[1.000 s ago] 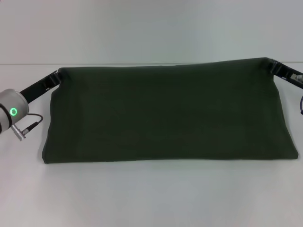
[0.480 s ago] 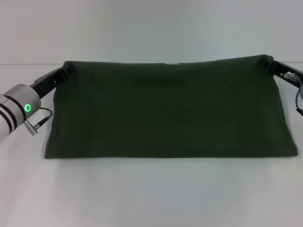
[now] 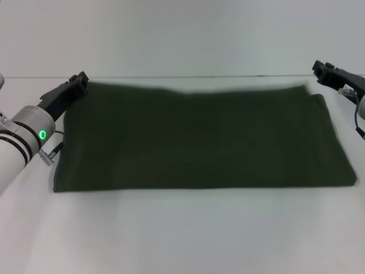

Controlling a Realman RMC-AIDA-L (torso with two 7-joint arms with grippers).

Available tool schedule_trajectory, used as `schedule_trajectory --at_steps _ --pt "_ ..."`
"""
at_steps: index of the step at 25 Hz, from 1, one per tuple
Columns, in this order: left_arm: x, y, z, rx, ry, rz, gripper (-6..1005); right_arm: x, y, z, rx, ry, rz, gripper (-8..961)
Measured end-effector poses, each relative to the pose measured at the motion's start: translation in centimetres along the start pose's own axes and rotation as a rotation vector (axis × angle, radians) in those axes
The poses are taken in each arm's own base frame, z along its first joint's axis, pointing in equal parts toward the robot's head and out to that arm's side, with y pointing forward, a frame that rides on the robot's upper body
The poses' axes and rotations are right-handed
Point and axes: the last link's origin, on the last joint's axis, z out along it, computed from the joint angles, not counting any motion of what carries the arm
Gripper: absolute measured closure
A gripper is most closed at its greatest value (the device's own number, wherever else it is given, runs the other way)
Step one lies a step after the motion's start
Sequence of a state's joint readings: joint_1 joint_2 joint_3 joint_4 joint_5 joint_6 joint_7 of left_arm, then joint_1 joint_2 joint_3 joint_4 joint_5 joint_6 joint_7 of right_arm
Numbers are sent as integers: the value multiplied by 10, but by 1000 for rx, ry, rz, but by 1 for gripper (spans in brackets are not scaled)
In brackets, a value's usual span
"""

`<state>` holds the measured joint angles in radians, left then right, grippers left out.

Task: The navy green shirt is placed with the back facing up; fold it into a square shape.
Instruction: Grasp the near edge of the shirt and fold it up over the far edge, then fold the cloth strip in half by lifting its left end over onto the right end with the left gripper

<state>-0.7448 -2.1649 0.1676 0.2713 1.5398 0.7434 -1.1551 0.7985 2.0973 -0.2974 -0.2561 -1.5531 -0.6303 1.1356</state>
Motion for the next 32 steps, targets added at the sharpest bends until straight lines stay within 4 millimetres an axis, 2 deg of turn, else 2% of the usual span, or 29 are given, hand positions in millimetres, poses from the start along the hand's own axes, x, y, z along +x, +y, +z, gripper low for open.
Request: schedule_trajectory --at_steps 2,4,11,15,17,22,28,30,32 --pt "-3 2 -1 5 33 14 912 1 1 -1 -1 -24 -8 861" --pt "-3 2 -1 4 39 17 905 1 1 -2 0 -36 -12 784" --pt "-6 -3 -6 12 40 -1 598 7 -3 -6 0 -38 4 484" --pt "-6 -17 -25 -37 40 -51 389 15 -9 -24 -68 -64 35 306" --pt "-4 -25 -37 -65 34 -104 318 20 -8 -36 -147 -76 26 226" --pt "-5 -38 -64 -132 -78 -232 162 34 15 -63 -406 -45 -97 9" --pt "0 -49 -101 -194 -278 -361 77 63 62 -81 -734 80 -329 10" --pt "4 -54 -112 -196 -312 -405 63 72 71 -84 -802 106 -393 10" --pt "9 -65 -134 -185 -360 -485 63 78 77 -87 -844 122 -446 10"
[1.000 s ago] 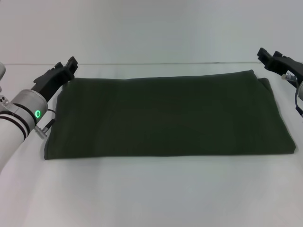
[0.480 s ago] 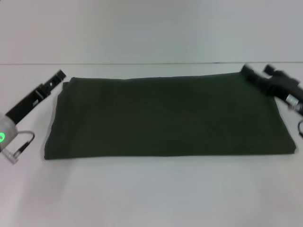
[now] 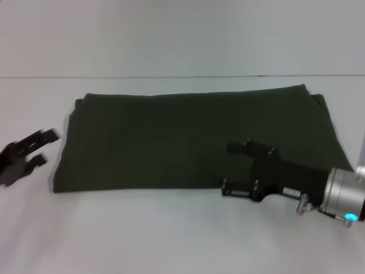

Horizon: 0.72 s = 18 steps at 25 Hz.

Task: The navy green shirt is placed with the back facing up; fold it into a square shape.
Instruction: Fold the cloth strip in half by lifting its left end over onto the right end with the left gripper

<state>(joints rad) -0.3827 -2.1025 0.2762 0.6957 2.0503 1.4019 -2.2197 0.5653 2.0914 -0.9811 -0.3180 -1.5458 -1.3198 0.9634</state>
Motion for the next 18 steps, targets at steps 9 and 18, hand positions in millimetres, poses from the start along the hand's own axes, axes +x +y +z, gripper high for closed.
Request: schedule_trajectory --at_steps 9,18 --pt "-12 -25 -52 132 -75 -154 62 9 12 4 -70 58 -71 10" --pt "-16 -29 -34 137 -90 -206 63 13 15 4 -73 62 -88 13"
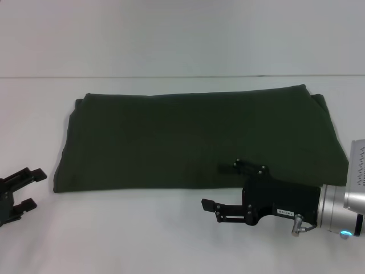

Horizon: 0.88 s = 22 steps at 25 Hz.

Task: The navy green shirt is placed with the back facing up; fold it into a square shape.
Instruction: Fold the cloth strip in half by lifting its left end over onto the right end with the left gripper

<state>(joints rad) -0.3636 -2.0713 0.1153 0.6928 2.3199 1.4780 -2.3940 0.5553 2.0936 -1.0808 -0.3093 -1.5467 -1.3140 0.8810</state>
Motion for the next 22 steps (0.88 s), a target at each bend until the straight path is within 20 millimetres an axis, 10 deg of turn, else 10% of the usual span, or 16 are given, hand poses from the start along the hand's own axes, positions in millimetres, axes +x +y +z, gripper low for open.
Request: schedule_trajectory --at_steps 22 --pt "9 4 23 57 -22 -103 62 3 2 -1 6 -4 24 18"
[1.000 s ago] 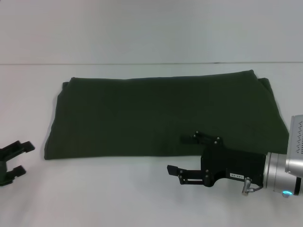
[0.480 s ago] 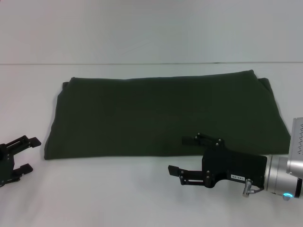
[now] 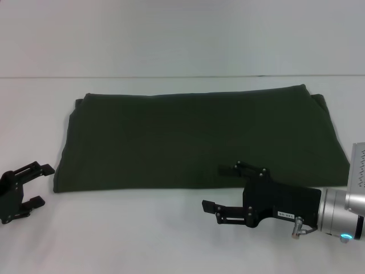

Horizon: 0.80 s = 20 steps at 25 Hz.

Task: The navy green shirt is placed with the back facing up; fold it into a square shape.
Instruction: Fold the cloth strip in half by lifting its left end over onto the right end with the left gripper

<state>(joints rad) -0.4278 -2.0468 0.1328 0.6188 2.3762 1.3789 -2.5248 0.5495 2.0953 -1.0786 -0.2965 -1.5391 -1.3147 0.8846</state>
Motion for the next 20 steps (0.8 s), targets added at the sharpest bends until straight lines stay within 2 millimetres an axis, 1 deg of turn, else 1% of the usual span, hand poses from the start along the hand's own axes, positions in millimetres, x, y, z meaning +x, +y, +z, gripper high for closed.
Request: schedule_trajectory --at_steps 5,16,20 --pt "1 0 1 1 6 -1 64 1 1 0 0 1 1 18" --pt "-2 4 9 -12 -10 0 66 2 1 -1 0 2 3 20" --pt "-3 7 15 -21 -19 -4 67 2 1 -1 -1 3 4 21"
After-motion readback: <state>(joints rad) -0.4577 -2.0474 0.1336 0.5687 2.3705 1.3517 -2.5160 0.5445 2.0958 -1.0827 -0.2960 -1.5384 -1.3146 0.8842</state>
